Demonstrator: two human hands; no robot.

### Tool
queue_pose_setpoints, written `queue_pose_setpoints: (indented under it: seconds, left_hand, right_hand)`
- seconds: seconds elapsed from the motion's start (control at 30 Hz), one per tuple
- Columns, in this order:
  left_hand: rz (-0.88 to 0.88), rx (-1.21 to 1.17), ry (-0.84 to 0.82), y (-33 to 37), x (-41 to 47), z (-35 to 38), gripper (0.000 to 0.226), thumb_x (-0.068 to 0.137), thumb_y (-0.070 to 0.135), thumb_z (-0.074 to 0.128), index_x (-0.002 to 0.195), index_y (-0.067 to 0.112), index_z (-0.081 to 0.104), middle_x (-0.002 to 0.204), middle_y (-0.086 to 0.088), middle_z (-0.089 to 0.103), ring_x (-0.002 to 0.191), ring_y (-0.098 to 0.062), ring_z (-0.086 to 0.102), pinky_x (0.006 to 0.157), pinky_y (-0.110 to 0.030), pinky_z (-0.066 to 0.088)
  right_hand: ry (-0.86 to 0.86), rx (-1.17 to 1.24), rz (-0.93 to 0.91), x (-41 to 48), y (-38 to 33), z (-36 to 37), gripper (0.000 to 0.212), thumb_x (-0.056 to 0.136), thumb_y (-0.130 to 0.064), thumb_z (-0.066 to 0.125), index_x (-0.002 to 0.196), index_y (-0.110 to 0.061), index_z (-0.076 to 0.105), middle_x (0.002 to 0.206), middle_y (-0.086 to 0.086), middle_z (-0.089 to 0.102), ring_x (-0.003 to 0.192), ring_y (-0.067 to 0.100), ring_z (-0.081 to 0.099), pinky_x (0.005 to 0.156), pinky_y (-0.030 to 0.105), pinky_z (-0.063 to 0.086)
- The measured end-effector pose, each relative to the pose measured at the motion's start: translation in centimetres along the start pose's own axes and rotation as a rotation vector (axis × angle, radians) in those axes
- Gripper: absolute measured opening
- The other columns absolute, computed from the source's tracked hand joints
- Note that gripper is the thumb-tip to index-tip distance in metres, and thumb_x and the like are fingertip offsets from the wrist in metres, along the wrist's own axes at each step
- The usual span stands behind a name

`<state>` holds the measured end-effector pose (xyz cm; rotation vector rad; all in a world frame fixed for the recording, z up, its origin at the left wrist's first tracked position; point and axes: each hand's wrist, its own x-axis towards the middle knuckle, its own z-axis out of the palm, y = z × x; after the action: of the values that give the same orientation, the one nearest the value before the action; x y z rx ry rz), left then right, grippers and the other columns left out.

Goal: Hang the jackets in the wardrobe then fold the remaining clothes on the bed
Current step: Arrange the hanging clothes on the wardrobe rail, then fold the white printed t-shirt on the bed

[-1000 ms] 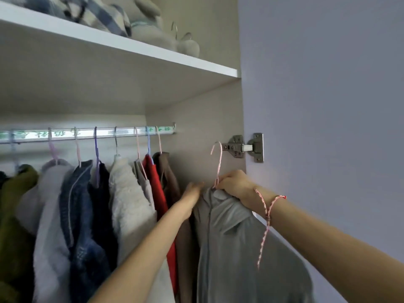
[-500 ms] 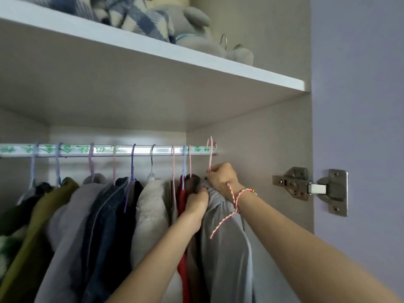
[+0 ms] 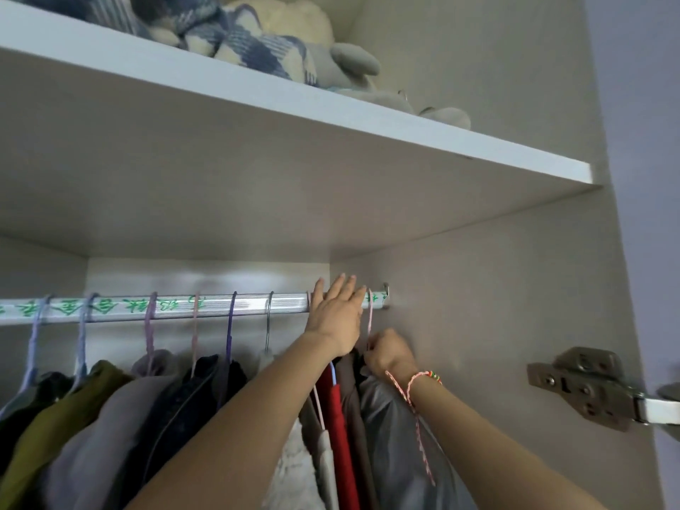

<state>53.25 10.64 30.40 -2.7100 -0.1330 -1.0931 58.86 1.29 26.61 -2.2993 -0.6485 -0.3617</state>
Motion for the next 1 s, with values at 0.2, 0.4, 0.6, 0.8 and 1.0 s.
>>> queue_pose_setpoints:
  seconds: [0.2,0.4,0.6,0.8,1.0]
  left_hand:
    - [0.039,0.058,-0.074,-0.2,2.3,0.1,0.048,0.102,0.025,0.025,0.149,0.024,0.014,0.158,0.006,0.008,0.144,-0.014,0.009,0.116,-0.038,0.005]
    - [-0.004,0.003,-0.142,0.2,2.0,0.0,0.05,0.101,0.03,0.025,0.15,0.026,0.011,0.158,0.006,0.003,0.145,-0.016,0.003,0.116,-0.036,0.0]
    - [-0.011,-0.023,-0.196,1.5,-0.8,-0.1,0.054,0.101,0.032,0.025,0.15,0.02,0.009,0.158,0.0,-0.007,0.144,-0.018,-0.015,0.115,-0.042,-0.012]
    - [-0.136,-0.504,0.054,6.7,-5.2,-0.3,0.042,0.102,0.023,0.026,0.139,0.01,0.04,0.15,-0.008,0.034,0.143,-0.02,0.016,0.117,-0.036,0.009]
    - [-0.036,-0.92,0.115,13.9,-13.4,-4.2,0.037,0.101,0.025,0.034,0.126,0.009,0.056,0.136,-0.008,0.052,0.134,-0.021,0.037,0.106,-0.019,0.022]
  right_hand:
    - [0.089,-0.327,-0.035,-1.6,0.2,-0.3,0.029,0.092,-0.015,0.045,0.116,-0.007,0.058,0.121,0.014,0.06,0.112,0.032,0.057,0.088,0.032,0.046]
    - [0.115,-0.775,-0.304,-4.3,1.1,-0.7,0.033,0.095,-0.004,0.034,0.118,-0.006,0.059,0.121,0.012,0.061,0.113,0.031,0.058,0.085,0.036,0.046]
    - [0.206,-0.657,-0.375,-5.0,2.3,-0.2,0.031,0.095,-0.012,0.041,0.122,-0.002,0.054,0.12,0.015,0.049,0.113,0.033,0.046,0.091,0.038,0.038]
    - [0.33,-0.344,-0.383,-9.0,2.6,-1.9,0.032,0.085,-0.011,0.051,0.114,-0.004,0.062,0.107,0.017,0.058,0.102,0.036,0.052,0.086,0.035,0.039]
    - [0.171,0.068,-0.234,-17.7,4.6,-8.5,0.025,0.093,-0.012,0.045,0.104,-0.004,0.064,0.096,0.013,0.067,0.085,0.013,0.048,0.079,0.031,0.042]
